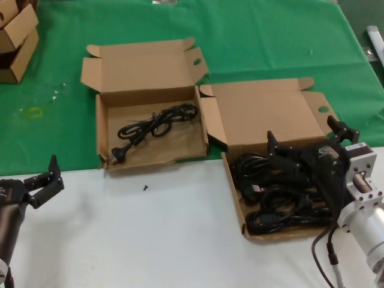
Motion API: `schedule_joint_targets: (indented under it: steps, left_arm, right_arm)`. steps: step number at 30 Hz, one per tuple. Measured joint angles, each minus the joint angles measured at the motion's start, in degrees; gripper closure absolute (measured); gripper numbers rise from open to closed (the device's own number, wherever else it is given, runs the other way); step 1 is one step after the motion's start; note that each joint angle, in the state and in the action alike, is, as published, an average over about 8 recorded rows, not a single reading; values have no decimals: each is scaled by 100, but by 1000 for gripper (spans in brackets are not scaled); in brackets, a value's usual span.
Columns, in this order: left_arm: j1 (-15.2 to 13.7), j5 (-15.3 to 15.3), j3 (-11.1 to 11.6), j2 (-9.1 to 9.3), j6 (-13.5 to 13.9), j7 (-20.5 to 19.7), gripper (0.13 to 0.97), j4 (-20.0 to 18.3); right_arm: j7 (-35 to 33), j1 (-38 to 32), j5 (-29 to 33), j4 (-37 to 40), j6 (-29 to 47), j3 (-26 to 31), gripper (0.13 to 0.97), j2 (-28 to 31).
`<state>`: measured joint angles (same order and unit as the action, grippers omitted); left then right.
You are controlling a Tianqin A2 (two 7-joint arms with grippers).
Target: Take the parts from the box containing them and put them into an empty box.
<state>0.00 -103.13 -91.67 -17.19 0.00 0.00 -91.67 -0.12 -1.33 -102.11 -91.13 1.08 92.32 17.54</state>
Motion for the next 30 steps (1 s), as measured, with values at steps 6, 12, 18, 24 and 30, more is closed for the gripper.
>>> schedule_joint_targets:
  steps: [6, 12, 18, 24, 30]
  left_arm:
    - [0, 0, 0, 0, 0, 0, 132, 0]
    - [0, 0, 0, 0, 0, 0, 132, 0]
    - [0, 0, 0, 0, 0, 0, 132, 0]
    - [0, 0, 0, 0, 0, 0, 132, 0]
    - [0, 0, 0, 0, 0, 0, 132, 0]
  right_arm:
    - [0, 0, 0, 0, 0, 0, 129, 0]
    - [0, 0, 0, 0, 0, 0, 129, 0]
    - [0, 0, 0, 0, 0, 0, 129, 0]
    - [0, 0, 0, 0, 0, 0, 129, 0]
    - [0, 0, 0, 0, 0, 0, 129, 0]
